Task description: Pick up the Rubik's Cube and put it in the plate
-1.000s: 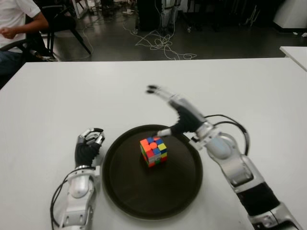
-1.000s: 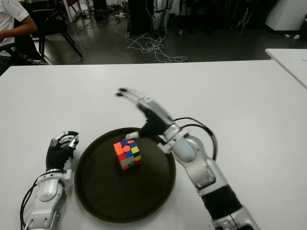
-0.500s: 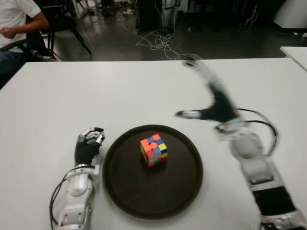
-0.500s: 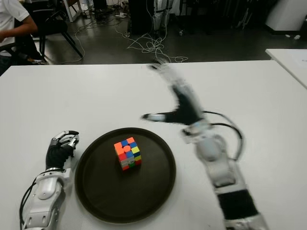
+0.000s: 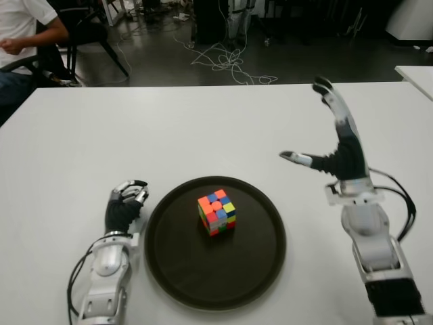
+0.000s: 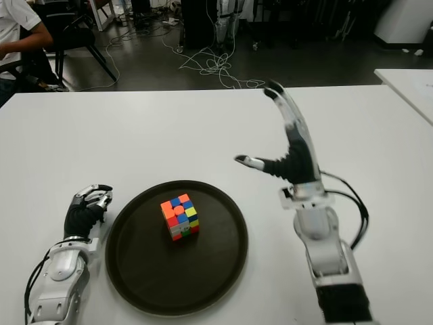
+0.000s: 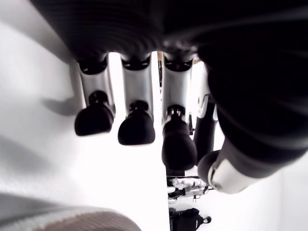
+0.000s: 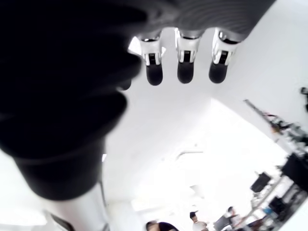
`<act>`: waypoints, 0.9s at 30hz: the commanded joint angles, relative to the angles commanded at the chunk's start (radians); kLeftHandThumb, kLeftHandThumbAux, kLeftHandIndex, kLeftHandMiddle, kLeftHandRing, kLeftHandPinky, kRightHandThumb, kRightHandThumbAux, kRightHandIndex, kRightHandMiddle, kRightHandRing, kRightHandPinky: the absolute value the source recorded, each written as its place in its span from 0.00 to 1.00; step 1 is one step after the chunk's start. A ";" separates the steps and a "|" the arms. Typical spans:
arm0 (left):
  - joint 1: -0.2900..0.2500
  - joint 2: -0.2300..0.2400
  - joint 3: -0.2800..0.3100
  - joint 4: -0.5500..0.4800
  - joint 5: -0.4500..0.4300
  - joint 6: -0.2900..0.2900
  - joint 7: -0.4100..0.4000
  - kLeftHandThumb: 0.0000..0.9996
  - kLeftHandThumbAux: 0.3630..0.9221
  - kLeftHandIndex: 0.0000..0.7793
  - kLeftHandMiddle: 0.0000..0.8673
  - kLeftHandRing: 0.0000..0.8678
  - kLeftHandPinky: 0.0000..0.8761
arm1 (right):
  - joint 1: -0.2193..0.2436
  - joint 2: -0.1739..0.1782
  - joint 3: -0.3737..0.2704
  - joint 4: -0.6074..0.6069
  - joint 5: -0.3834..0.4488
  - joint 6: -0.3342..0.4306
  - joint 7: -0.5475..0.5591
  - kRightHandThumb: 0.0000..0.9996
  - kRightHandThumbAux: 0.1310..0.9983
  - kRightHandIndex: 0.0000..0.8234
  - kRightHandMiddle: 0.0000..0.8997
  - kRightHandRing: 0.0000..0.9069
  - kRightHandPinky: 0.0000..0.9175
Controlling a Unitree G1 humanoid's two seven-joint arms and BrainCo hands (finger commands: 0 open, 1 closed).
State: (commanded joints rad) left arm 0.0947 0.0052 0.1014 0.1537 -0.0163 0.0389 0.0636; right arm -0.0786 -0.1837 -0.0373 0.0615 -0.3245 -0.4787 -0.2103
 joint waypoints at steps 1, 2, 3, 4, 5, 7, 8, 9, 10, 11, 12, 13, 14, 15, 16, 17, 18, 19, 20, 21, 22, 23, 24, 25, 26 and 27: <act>-0.001 0.001 0.000 0.001 0.000 0.000 -0.001 0.71 0.61 0.57 0.92 0.93 0.91 | 0.009 0.007 0.000 -0.004 -0.007 0.011 -0.008 0.00 0.91 0.06 0.07 0.04 0.08; -0.002 0.002 0.000 0.002 0.000 0.002 -0.001 0.71 0.61 0.57 0.92 0.93 0.91 | 0.016 0.014 0.000 -0.008 -0.014 0.025 -0.016 0.00 0.91 0.06 0.08 0.05 0.09; -0.004 0.003 0.000 0.003 -0.002 0.004 -0.001 0.71 0.61 0.57 0.92 0.94 0.91 | 0.019 0.017 0.001 -0.009 -0.017 0.033 -0.020 0.00 0.91 0.07 0.08 0.05 0.09; -0.006 0.003 0.001 0.003 -0.004 0.006 -0.001 0.71 0.61 0.57 0.92 0.94 0.92 | 0.022 0.018 0.000 -0.009 -0.021 0.043 -0.025 0.00 0.92 0.07 0.08 0.06 0.10; -0.007 0.004 0.002 0.004 -0.005 0.007 -0.002 0.71 0.61 0.57 0.92 0.94 0.92 | 0.024 0.020 0.000 -0.008 -0.023 0.050 -0.029 0.00 0.92 0.07 0.08 0.06 0.10; -0.008 0.004 0.004 0.005 -0.009 0.010 -0.003 0.71 0.61 0.57 0.92 0.94 0.92 | 0.030 0.017 -0.004 0.005 -0.023 0.059 -0.036 0.00 0.92 0.08 0.09 0.06 0.10; -0.008 0.004 0.005 0.005 -0.011 0.010 -0.005 0.71 0.61 0.57 0.92 0.94 0.92 | 0.033 0.013 -0.010 0.027 -0.019 0.054 -0.040 0.00 0.92 0.08 0.09 0.07 0.10; -0.009 0.005 0.007 0.005 -0.012 0.010 -0.006 0.71 0.61 0.57 0.92 0.94 0.92 | 0.035 0.010 -0.014 0.042 -0.016 0.051 -0.043 0.00 0.91 0.08 0.09 0.07 0.10; -0.008 0.005 0.007 0.004 -0.013 0.010 -0.007 0.71 0.61 0.57 0.92 0.94 0.91 | 0.037 0.009 -0.018 0.062 -0.013 0.049 -0.047 0.00 0.91 0.08 0.09 0.07 0.10; -0.008 0.005 0.008 0.004 -0.014 0.009 -0.008 0.71 0.61 0.57 0.92 0.94 0.91 | 0.038 0.008 -0.019 0.076 -0.011 0.048 -0.051 0.00 0.91 0.08 0.09 0.07 0.11; -0.008 0.005 0.009 0.002 -0.014 0.010 -0.008 0.71 0.61 0.57 0.92 0.94 0.91 | 0.038 0.004 -0.024 0.101 -0.010 0.047 -0.055 0.00 0.91 0.08 0.09 0.07 0.11; -0.008 0.005 0.010 0.000 -0.015 0.011 -0.007 0.71 0.61 0.57 0.92 0.94 0.91 | 0.037 0.000 -0.027 0.120 -0.010 0.045 -0.058 0.00 0.92 0.08 0.10 0.08 0.12; -0.007 0.004 0.011 -0.002 -0.016 0.012 -0.006 0.71 0.61 0.57 0.92 0.94 0.91 | 0.038 -0.001 -0.029 0.132 -0.012 0.047 -0.062 0.00 0.92 0.08 0.10 0.08 0.12; -0.007 0.004 0.011 -0.003 -0.016 0.013 -0.006 0.71 0.61 0.57 0.92 0.94 0.91 | 0.038 -0.002 -0.031 0.140 -0.013 0.048 -0.065 0.00 0.93 0.08 0.10 0.09 0.13; -0.008 0.001 0.013 -0.003 -0.017 0.013 -0.002 0.71 0.61 0.57 0.92 0.94 0.92 | 0.049 -0.001 -0.031 0.145 -0.022 0.053 -0.074 0.00 0.93 0.08 0.11 0.09 0.14; -0.010 0.000 0.015 -0.003 -0.017 0.014 0.001 0.71 0.61 0.57 0.92 0.94 0.92 | 0.056 0.000 -0.031 0.150 -0.029 0.057 -0.082 0.00 0.93 0.09 0.11 0.10 0.14; -0.011 -0.001 0.016 -0.001 -0.017 0.013 0.003 0.71 0.61 0.57 0.92 0.94 0.92 | 0.064 0.002 -0.030 0.152 -0.038 0.063 -0.091 0.00 0.93 0.09 0.12 0.10 0.15; -0.012 -0.001 0.017 0.000 -0.016 0.012 0.004 0.71 0.61 0.57 0.92 0.94 0.92 | 0.067 0.004 -0.028 0.154 -0.044 0.068 -0.098 0.00 0.93 0.09 0.12 0.11 0.15; -0.012 0.000 0.017 0.002 -0.014 0.011 0.005 0.71 0.61 0.57 0.92 0.94 0.92 | 0.070 0.007 -0.025 0.153 -0.050 0.076 -0.106 0.00 0.93 0.10 0.12 0.11 0.15; -0.013 0.000 0.017 0.003 -0.013 0.010 0.005 0.71 0.61 0.57 0.92 0.94 0.92 | 0.071 0.009 -0.023 0.152 -0.054 0.082 -0.112 0.00 0.93 0.10 0.13 0.11 0.16; -0.014 0.000 0.017 0.003 -0.011 0.012 0.007 0.71 0.61 0.57 0.92 0.94 0.92 | 0.077 0.016 -0.019 0.145 -0.060 0.093 -0.121 0.00 0.93 0.10 0.13 0.12 0.16; -0.014 0.001 0.017 0.003 -0.009 0.013 0.008 0.71 0.61 0.57 0.92 0.94 0.92 | 0.081 0.021 -0.017 0.139 -0.064 0.101 -0.128 0.00 0.93 0.11 0.13 0.12 0.16; -0.014 0.001 0.017 0.003 -0.008 0.014 0.009 0.71 0.61 0.57 0.92 0.94 0.92 | 0.084 0.024 -0.014 0.135 -0.066 0.106 -0.132 0.00 0.93 0.11 0.13 0.12 0.16; -0.015 0.001 0.017 0.003 -0.007 0.015 0.009 0.71 0.61 0.57 0.92 0.94 0.92 | 0.085 0.025 -0.013 0.133 -0.068 0.110 -0.135 0.00 0.93 0.11 0.14 0.12 0.16; -0.015 0.001 0.017 0.000 -0.005 0.020 0.012 0.71 0.61 0.57 0.92 0.94 0.92 | 0.088 0.031 -0.013 0.128 -0.065 0.118 -0.137 0.00 0.93 0.11 0.14 0.13 0.16; -0.015 0.002 0.017 -0.002 -0.003 0.024 0.014 0.71 0.61 0.57 0.92 0.94 0.92 | 0.090 0.035 -0.012 0.125 -0.063 0.125 -0.139 0.00 0.93 0.11 0.14 0.13 0.16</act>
State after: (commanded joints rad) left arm 0.0799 0.0069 0.1181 0.1514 -0.0191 0.0634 0.0778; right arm 0.0116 -0.1488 -0.0497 0.1862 -0.3878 -0.3538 -0.3497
